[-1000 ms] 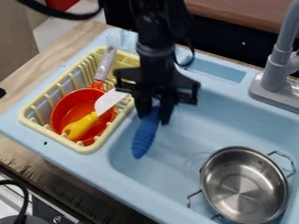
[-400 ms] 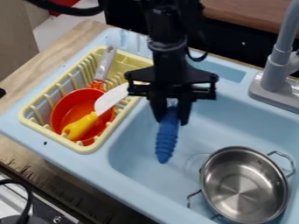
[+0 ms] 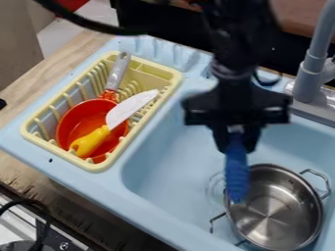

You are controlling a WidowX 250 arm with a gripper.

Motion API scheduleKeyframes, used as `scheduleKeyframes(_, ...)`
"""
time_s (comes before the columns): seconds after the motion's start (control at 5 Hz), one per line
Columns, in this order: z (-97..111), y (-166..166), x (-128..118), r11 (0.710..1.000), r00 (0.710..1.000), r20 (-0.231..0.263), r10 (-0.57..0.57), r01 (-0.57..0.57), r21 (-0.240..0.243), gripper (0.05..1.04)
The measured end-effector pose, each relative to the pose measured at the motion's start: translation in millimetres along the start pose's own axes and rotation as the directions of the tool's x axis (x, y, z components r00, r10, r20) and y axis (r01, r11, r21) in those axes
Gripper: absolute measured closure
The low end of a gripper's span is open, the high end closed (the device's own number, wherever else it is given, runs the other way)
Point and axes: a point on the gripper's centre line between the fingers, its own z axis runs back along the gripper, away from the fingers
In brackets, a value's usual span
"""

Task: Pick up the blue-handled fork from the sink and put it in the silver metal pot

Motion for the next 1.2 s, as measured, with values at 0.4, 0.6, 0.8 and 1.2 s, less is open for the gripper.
scheduleKeyframes(0.4, -13, -24, -24, 1.000, 1.000, -0.020, -0.017, 0.016, -0.013, 0.771)
scheduleKeyframes(0.6, -16, -31, -29, 1.000, 1.000, 0.013, -0.013, 0.013, -0.017, 0.771)
scheduleKeyframes(0.8, -19, -33, -38, 0.999, 1.000, -0.012, -0.026, 0.025, -0.025, 0.771)
scheduleKeyframes(1.2, -28, -35, -50, 0.998, 0.997, -0.046, -0.058, 0.058, 0.001, 0.713)
